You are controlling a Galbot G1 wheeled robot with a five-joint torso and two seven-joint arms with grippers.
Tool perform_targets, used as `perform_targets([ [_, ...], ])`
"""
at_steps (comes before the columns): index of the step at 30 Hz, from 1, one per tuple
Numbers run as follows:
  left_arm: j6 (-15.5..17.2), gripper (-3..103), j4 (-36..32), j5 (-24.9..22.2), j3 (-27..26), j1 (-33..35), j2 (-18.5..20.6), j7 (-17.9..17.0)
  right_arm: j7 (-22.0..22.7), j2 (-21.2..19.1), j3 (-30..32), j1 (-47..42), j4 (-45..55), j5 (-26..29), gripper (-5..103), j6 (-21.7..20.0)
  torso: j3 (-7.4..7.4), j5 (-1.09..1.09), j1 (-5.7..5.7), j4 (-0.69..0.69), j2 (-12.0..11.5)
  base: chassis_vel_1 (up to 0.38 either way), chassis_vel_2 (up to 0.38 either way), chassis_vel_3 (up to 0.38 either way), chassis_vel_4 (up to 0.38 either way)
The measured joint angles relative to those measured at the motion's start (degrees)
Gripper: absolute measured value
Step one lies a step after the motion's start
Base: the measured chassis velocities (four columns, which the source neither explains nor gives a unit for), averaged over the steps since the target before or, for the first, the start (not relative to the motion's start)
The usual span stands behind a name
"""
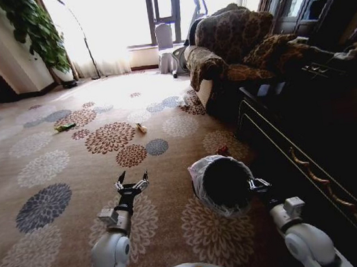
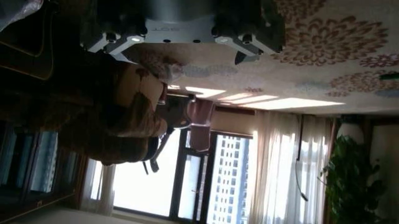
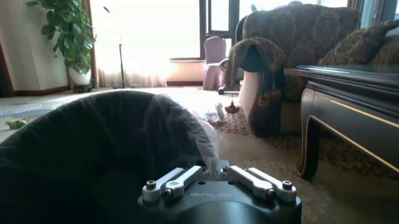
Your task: Pick up the trash from the ground and place it into the trash bin.
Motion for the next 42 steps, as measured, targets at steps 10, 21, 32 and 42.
perform_targets([
  [10, -0.7, 100, -0.3, 0.7, -0.2, 0.2, 0.5, 0.1, 0.4, 0.8, -0.2, -0.5, 0.3, 0.2, 4, 0.1, 0.0, 0.0, 0.0, 0.01, 0.0, 0.0, 0.0, 0.0, 0.0],
  [21, -5.5, 100, 3.4, 1.4, 0.2, -1.9, 1.7, 6.9, -0.5, 2.5, 0.0, -3.4, 0.5, -2.7, 4, 2.5, 0.0, -0.01, 0.0, 0.01, 0.0, 0.0, 0.0, 0.0, 0.0],
  [32, -6.2, 99, 3.6, 3.3, -0.2, -1.9, 1.9, 7.6, -0.8, 2.9, -0.2, -4.0, 0.7, -3.3, 4, 2.5, 0.52, -0.01, 0.18, 0.01, 0.8, 0.0, 0.0, 0.0, 0.0],
  [42, -5.2, 100, 3.2, 3.1, 0.0, -2.1, 2.3, 6.6, -1.1, 3.3, -0.3, -4.4, 0.9, -3.2, 4, 2.9, 1.04, -0.01, 0.41, 0.0, 1.5, -0.022, -0.024, -0.027, -0.025],
])
